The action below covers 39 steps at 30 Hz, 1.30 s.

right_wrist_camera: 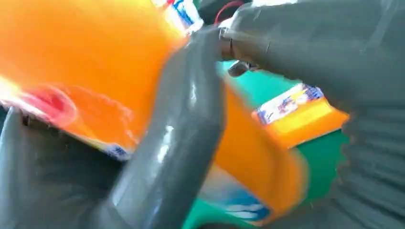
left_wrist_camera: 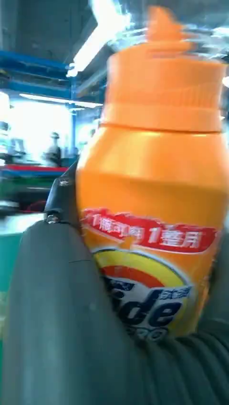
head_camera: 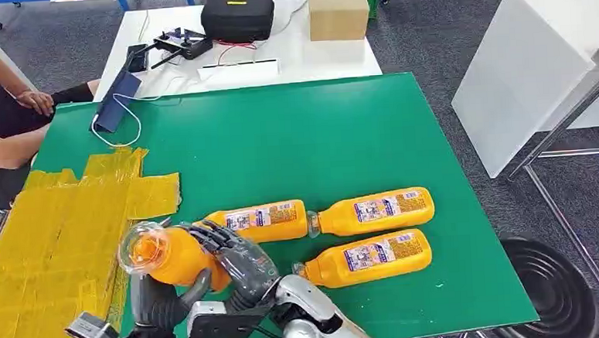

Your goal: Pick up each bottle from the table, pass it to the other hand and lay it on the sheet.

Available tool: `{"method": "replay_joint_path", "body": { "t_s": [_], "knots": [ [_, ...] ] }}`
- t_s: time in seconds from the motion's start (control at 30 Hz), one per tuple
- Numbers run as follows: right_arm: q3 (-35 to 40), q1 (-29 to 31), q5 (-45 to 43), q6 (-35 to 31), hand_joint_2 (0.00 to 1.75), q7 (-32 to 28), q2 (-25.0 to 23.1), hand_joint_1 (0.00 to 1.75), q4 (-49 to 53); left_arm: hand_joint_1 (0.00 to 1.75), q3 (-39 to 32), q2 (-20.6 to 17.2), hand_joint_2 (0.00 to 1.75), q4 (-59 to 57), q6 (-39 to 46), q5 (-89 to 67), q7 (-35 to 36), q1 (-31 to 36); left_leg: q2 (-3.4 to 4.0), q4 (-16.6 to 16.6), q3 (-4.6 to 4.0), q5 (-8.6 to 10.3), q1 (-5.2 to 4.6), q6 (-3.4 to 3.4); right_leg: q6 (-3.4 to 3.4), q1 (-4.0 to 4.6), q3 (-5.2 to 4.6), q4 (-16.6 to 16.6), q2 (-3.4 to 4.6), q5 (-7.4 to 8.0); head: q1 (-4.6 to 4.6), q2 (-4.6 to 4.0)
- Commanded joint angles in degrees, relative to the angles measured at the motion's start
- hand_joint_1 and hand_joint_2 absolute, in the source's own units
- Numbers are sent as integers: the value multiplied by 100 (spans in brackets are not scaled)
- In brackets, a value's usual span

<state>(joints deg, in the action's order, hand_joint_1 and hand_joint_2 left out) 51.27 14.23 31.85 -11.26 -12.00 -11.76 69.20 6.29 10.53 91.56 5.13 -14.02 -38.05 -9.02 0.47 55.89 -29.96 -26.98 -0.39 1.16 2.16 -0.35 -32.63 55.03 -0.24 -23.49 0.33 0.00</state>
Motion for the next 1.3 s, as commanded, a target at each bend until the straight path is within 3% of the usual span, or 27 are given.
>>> {"method": "replay_joint_path", "body": {
  "t_s": [0.03,0.17,0.23,0.33,0.4,0.43,0.57,0.63,0.73,0.77,0.8,0.87,1.3],
  "knots": [
    [-1017,-996,-447,-215,0,-563,978,0,2173,175,-1448,-463,175,82,2949,-2363,-173,535,-29,9,8,-8,16,-13,-6,14,20,0,-22,-11,-4,0],
    [-933,-1059,-457,-188,0,-616,946,0,2197,175,-1769,-602,175,14,3343,-2912,-27,585,-11,0,1,-1,7,-8,-4,6,4,-2,-5,-1,0,0],
    [-780,-1086,-453,-278,0,-595,950,0,2169,175,-2596,-395,175,33,3487,-4082,229,758,-1,1,6,-5,9,-11,-6,8,6,-1,6,-1,-2,0],
    [-735,-1087,-460,-321,0,-584,951,0,2137,175,-2651,-525,175,-97,3487,-3953,172,812,-5,0,6,-2,11,-11,-6,11,6,-3,-1,-1,-2,0],
    [-678,-1029,-482,-360,0,-575,1001,0,2109,175,-3034,-456,175,-197,3487,-4777,368,984,-2,-2,2,0,5,-7,-3,5,0,0,2,0,-2,0],
    [-641,-995,-547,-375,0,-569,1044,0,2093,175,-3111,-642,175,-492,3487,-5293,624,1101,-4,6,14,-10,16,-15,-7,15,15,2,4,-7,-2,0],
    [-672,-604,-776,-226,0,-463,1199,0,1862,175,-2759,-1552,175,-2145,3487,-6993,1973,1572,-15,-11,12,7,2,-10,-4,1,11,-4,-10,1,0,0],
    [-698,-402,-836,-102,0,-333,1190,0,1690,175,-2585,-1890,175,-3083,3487,-7172,2273,1931,-13,-14,17,11,5,-15,-8,4,15,-6,-6,4,-2,0],
    [-726,-18,-837,86,0,-166,1135,0,1356,175,-2211,-2222,175,-4696,3487,-7410,2730,2776,-27,-13,12,19,7,-17,-26,6,12,-5,-22,18,0,0],
    [-679,86,-872,116,0,-157,1132,0,1254,175,-2114,-2272,175,-4335,2977,-7309,2784,2753,-24,-11,6,22,4,-21,-23,6,1,-3,-20,16,-4,0],
    [-625,263,-820,203,0,-33,1099,0,1134,175,-1938,-2384,175,-5662,3487,-7498,2955,3297,-22,-9,4,26,2,-24,-23,5,-2,1,-21,15,-2,0],
    [-587,445,-807,260,0,53,1053,0,1021,175,-1851,-2422,175,-6220,3487,-7430,2920,3647,-32,-7,2,32,6,-28,-24,9,0,3,-30,16,-2,0],
    [-509,447,-773,281,0,93,1085,0,1024,175,-1815,-2428,175,-6382,3409,-7451,2973,3686,-7,1,-12,26,10,-27,-21,12,-16,17,-5,12,0,0]
  ]
}}
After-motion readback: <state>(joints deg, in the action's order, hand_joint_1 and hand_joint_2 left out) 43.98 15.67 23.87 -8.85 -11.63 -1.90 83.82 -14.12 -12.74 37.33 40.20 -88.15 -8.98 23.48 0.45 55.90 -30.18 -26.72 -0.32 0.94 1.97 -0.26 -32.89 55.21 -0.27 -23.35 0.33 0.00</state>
